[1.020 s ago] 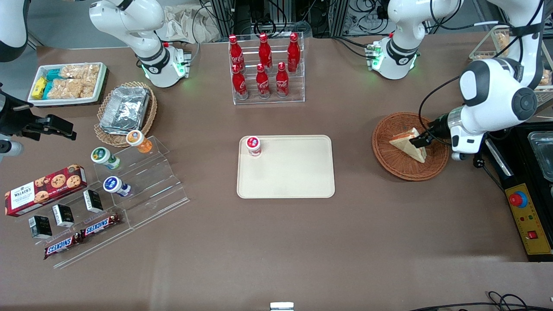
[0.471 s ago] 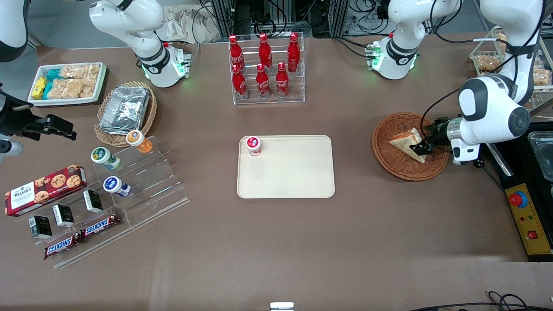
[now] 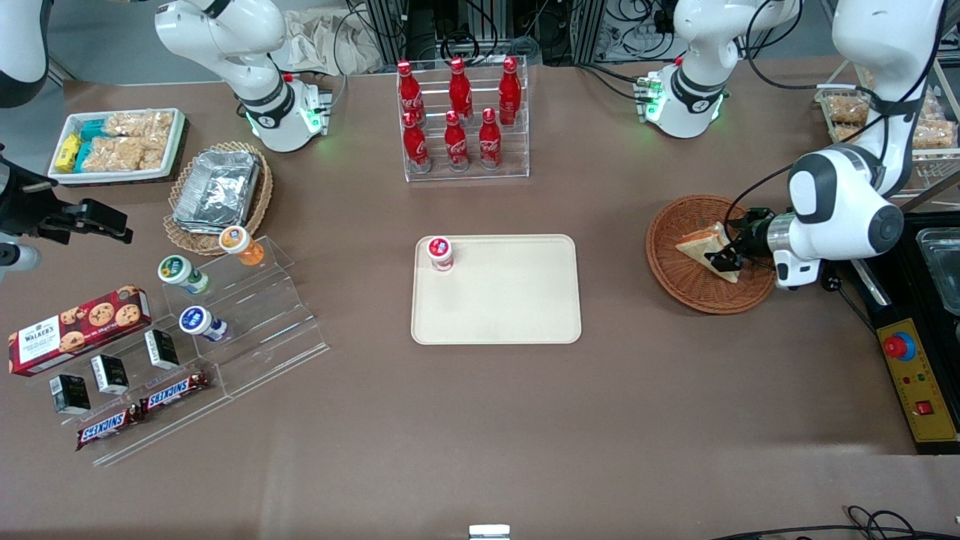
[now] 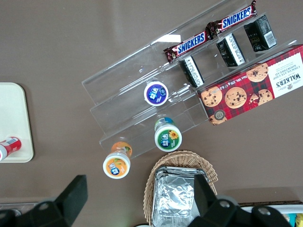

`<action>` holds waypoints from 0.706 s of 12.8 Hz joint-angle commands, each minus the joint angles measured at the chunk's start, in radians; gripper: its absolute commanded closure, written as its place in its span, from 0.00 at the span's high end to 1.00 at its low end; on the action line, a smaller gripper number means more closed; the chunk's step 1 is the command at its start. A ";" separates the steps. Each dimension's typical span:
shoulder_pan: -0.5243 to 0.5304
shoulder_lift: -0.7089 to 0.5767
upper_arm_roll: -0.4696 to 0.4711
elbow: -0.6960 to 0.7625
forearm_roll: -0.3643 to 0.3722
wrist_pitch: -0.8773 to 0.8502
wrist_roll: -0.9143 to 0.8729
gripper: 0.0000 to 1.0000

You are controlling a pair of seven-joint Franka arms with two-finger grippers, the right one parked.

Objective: Place sandwich from basket to tray
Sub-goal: 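Close the left gripper on the sandwich and lift it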

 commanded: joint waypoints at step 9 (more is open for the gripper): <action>-0.001 0.038 -0.009 0.015 -0.057 0.023 -0.010 0.36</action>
